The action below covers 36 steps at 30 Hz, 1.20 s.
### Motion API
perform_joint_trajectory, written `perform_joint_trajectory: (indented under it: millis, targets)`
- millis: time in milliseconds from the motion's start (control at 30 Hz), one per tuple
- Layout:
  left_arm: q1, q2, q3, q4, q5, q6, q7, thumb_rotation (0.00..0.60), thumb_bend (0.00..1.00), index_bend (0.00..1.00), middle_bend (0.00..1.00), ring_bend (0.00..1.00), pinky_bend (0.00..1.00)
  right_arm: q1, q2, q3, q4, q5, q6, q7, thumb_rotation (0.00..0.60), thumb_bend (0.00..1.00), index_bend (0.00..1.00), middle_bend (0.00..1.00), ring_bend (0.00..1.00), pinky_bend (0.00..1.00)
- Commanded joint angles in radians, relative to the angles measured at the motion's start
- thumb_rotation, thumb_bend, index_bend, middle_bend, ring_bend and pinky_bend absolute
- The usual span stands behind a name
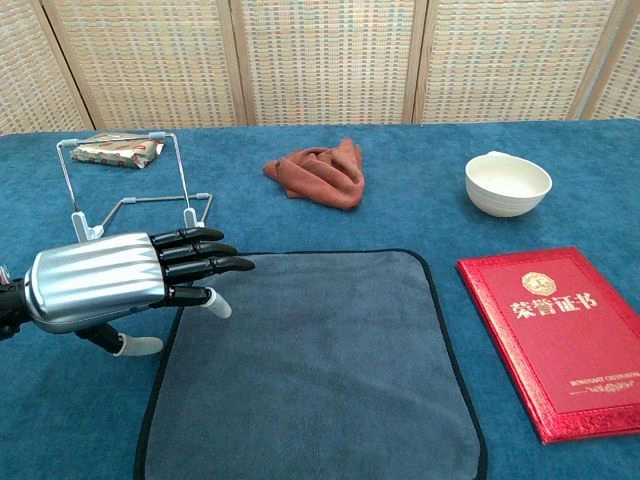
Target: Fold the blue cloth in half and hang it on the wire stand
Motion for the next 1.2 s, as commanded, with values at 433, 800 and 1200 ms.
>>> perform_joint_trajectory:
  millis: [433,800,1200]
  targets:
    - [-0.001,-0.033,0.024,0.008,-0.037,-0.016,0.019,0.6,0.3,0.29,0.0,0.0,0.0,-0.001,0.013,0.001,-0.005,0.008,-0.008,0.021,0.6,0.0,0.0,0.0,0.0,0.0]
    - [-0.003,-0.045,0.035,0.013,-0.055,-0.014,0.019,0.6,0.44,0.37,0.0,0.0,0.0,-0.002,0.021,0.0,-0.011,0.008,-0.01,0.031,0.6,0.0,0.0,0.0,0.0,0.0]
    - [-0.005,-0.045,0.04,0.009,-0.071,-0.005,0.02,0.6,0.45,0.55,0.0,0.0,0.0,-0.003,0.029,-0.001,-0.017,0.008,-0.011,0.043,0.6,0.0,0.0,0.0,0.0,0.0]
